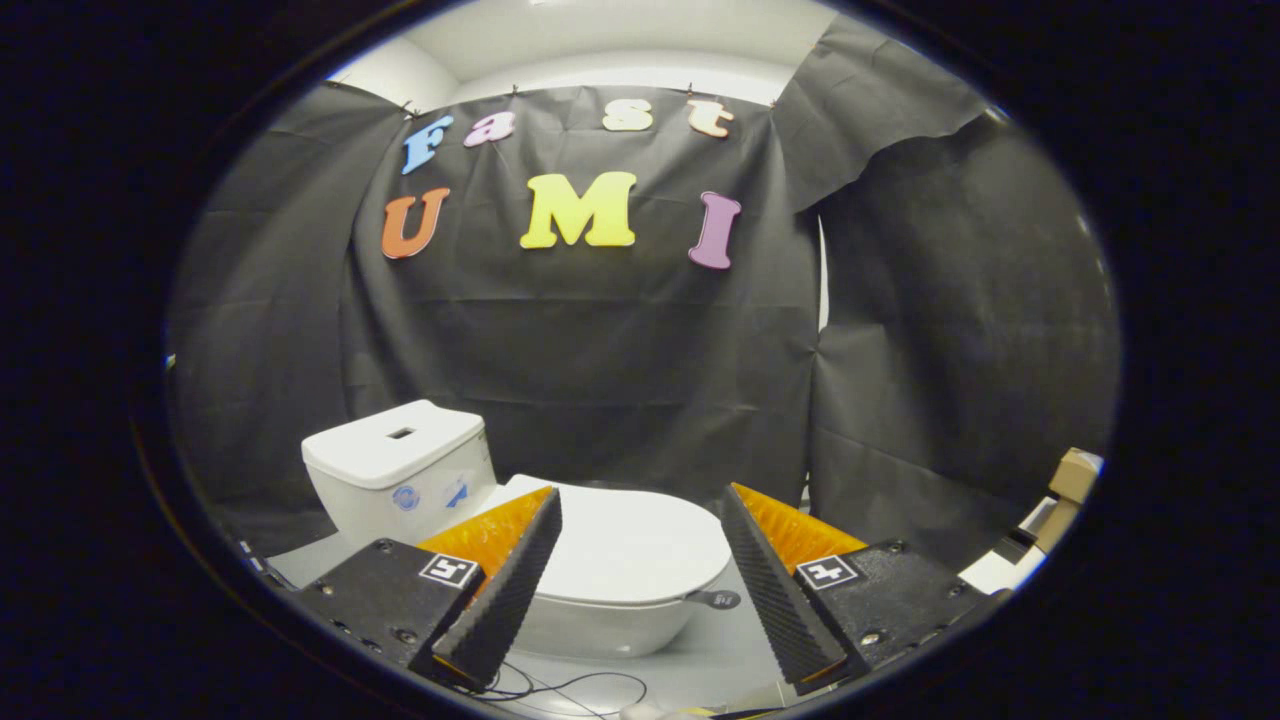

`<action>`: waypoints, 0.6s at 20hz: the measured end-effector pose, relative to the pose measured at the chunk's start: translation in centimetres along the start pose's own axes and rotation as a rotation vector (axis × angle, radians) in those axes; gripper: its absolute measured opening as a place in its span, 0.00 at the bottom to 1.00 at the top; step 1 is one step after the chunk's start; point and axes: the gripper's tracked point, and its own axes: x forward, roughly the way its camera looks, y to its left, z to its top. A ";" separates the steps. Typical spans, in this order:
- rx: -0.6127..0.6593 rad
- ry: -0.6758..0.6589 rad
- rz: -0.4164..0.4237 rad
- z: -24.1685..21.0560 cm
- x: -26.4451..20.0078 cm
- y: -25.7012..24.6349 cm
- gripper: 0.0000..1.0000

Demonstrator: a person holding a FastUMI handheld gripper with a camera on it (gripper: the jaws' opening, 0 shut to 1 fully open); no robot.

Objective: Open the toilet lid.

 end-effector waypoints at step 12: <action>0.050 0.018 0.012 1.4 5.9 -4.3 1.00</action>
